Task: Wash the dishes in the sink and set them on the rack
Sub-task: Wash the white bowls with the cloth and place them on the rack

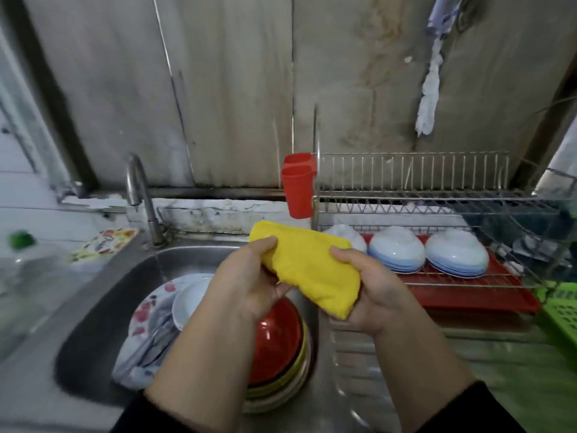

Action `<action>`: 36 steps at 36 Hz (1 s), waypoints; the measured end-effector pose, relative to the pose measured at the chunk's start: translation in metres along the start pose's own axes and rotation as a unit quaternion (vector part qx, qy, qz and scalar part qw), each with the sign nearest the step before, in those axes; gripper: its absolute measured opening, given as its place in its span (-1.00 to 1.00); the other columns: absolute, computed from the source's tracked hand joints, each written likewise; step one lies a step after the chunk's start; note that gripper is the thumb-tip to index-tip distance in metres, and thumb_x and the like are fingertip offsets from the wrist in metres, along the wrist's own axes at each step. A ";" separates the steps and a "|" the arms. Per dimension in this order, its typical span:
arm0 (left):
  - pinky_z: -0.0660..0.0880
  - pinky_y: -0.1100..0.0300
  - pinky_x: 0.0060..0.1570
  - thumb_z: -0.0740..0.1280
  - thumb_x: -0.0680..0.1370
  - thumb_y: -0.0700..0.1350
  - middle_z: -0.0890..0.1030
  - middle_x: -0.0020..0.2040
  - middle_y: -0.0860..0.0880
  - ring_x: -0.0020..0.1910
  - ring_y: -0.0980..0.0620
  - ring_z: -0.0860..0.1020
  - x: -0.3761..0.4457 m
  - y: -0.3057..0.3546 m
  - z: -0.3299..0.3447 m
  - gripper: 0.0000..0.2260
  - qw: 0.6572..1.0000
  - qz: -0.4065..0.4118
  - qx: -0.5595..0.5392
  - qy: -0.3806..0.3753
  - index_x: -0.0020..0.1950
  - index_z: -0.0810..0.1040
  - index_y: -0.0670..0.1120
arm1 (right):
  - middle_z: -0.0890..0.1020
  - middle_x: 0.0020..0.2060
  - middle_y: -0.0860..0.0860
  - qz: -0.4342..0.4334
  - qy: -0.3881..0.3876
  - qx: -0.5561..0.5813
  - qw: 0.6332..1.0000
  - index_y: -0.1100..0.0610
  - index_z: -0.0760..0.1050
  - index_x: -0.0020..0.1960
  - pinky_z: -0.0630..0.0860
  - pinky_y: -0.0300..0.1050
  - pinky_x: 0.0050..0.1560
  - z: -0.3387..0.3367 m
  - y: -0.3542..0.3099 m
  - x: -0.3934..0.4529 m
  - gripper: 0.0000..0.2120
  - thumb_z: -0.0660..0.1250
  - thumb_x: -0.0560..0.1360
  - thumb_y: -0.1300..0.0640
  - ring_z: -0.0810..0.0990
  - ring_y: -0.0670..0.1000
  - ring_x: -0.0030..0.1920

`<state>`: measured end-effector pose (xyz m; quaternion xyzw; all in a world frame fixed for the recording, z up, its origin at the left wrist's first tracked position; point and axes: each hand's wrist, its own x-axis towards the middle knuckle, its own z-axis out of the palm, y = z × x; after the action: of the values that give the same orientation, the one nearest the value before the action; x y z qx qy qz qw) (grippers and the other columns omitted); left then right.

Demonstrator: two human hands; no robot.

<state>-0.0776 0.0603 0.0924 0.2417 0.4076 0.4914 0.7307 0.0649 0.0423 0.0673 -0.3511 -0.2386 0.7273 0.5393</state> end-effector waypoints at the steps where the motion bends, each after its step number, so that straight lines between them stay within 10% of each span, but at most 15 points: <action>1: 0.55 0.07 -0.23 0.21 0.60 -0.19 0.54 0.17 -0.21 -0.06 -0.09 0.55 0.002 0.008 -0.009 -0.71 1.000 0.002 0.004 0.005 0.31 0.40 -0.21 | 0.69 -0.23 0.18 0.000 -0.004 0.003 1.000 0.25 0.55 -0.03 0.61 -0.05 -0.37 0.010 0.003 0.003 -0.80 0.21 0.54 0.15 0.68 0.11 -0.32; 5: 0.48 -0.04 0.15 0.25 0.58 -0.22 0.48 0.29 -0.22 0.21 -0.18 0.50 0.020 0.036 -0.049 -0.64 0.999 0.014 0.007 0.042 0.37 0.37 -0.22 | 0.69 -0.24 0.20 0.000 -0.017 0.000 1.000 0.27 0.54 -0.01 0.61 0.01 -0.35 0.042 0.019 0.021 -0.79 0.17 0.55 0.18 0.68 0.14 -0.33; 11: 0.49 -0.05 0.16 0.27 0.56 -0.26 0.46 0.29 -0.20 0.21 -0.17 0.50 0.049 0.067 -0.103 -0.60 0.997 0.045 0.019 0.055 0.40 0.38 -0.09 | 0.67 -0.11 0.22 0.023 -0.012 0.038 0.999 0.32 0.48 0.10 0.60 0.06 -0.38 0.079 0.045 0.050 -0.74 0.10 0.55 0.24 0.68 0.19 -0.31; 18: 0.40 0.27 -0.37 0.23 0.61 -0.18 0.50 -0.35 -0.03 -0.36 0.09 0.41 0.080 0.082 -0.159 -0.84 0.976 0.065 0.162 0.134 -0.16 0.49 -0.13 | 0.55 0.15 0.28 0.012 0.054 0.060 0.997 0.28 0.39 0.20 0.48 0.09 -0.05 0.102 0.066 0.072 -0.74 0.06 0.57 0.24 0.53 0.26 0.16; 22: 0.50 0.10 0.04 0.24 0.58 -0.10 0.53 0.02 -0.09 -0.05 -0.05 0.52 0.115 0.069 -0.203 -0.73 0.895 0.061 0.407 0.173 0.24 0.51 -0.16 | 0.51 0.25 0.26 -0.004 0.101 0.080 0.992 0.27 0.36 0.32 0.49 0.08 -0.13 0.109 0.077 0.080 -0.65 0.10 0.55 0.25 0.53 0.25 0.17; 27: 0.19 0.02 0.38 0.07 0.43 0.22 0.34 0.43 -0.13 0.41 -0.13 0.31 0.160 0.046 -0.241 -0.35 0.654 -0.050 0.738 0.158 0.46 0.31 -0.05 | 0.50 0.24 0.26 -0.002 0.120 0.081 0.989 0.25 0.38 0.23 0.47 0.13 -0.16 0.116 0.087 0.081 -0.73 0.10 0.55 0.25 0.53 0.26 0.15; 36: 0.38 0.03 0.28 0.20 0.55 -0.15 0.48 0.31 -0.22 0.28 -0.18 0.45 0.156 0.046 -0.244 -0.63 0.636 -0.010 0.770 0.059 0.35 0.42 -0.15 | 0.50 0.26 0.24 -0.019 0.166 0.087 0.982 0.26 0.36 0.29 0.49 0.06 -0.19 0.122 0.095 0.088 -0.69 0.15 0.56 0.23 0.55 0.21 0.11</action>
<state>-0.2756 0.2100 -0.0631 0.6829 0.6829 0.0055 0.2593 -0.1025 0.1008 0.0536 -0.4138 -0.0886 0.6667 0.6136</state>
